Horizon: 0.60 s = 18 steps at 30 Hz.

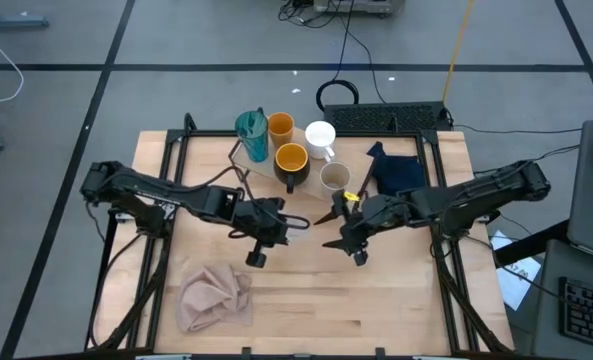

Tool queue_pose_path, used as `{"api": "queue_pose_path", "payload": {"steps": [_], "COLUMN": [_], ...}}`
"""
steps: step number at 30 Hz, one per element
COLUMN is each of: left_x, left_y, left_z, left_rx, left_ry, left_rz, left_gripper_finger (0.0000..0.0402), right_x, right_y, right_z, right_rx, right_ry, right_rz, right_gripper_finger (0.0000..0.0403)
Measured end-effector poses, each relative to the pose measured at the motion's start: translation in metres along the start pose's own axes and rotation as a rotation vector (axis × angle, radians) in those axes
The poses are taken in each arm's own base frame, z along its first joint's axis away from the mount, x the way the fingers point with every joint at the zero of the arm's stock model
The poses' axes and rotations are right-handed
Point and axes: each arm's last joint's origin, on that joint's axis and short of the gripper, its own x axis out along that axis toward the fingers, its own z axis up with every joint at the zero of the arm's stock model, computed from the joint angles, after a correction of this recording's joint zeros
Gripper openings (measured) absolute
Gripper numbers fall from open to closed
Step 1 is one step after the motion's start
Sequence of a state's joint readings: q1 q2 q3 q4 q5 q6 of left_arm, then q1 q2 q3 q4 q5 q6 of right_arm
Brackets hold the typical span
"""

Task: Stack small to large cups/mugs on shelf
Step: Put the transparent cup on the shelf

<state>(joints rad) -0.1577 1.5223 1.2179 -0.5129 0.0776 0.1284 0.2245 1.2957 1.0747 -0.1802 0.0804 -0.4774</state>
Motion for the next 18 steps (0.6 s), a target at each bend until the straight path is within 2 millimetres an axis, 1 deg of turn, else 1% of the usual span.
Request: {"api": "queue_pose_path", "payload": {"steps": [4, 9, 13, 18], "left_x": [0.003, 0.003, 0.003, 0.003], "left_y": [0.0, -0.001, -0.001, -0.001], "left_z": [0.0, 0.0, 0.0, 0.0], "left_rx": [-0.003, -0.002, -0.001, 0.022], "left_ry": [0.002, -0.001, 0.003, 0.006], "left_rz": [-0.005, -0.009, -0.009, -0.011], "left_gripper_finger": [0.0002, 0.0002, 0.0004, 0.0003], "right_x": [0.018, 0.039, 0.049, 0.054], "right_y": [0.001, 0.001, -0.001, -0.003], "right_z": [0.0, 0.002, 0.004, 0.0], "right_rx": [-0.05, -0.101, -0.118, -0.114], "right_ry": [0.083, 0.129, 0.137, 0.154], "right_rz": [0.045, 0.07, 0.071, 0.067], "right_gripper_finger": [0.0265, 0.0265, 0.0265, 0.0265]}}
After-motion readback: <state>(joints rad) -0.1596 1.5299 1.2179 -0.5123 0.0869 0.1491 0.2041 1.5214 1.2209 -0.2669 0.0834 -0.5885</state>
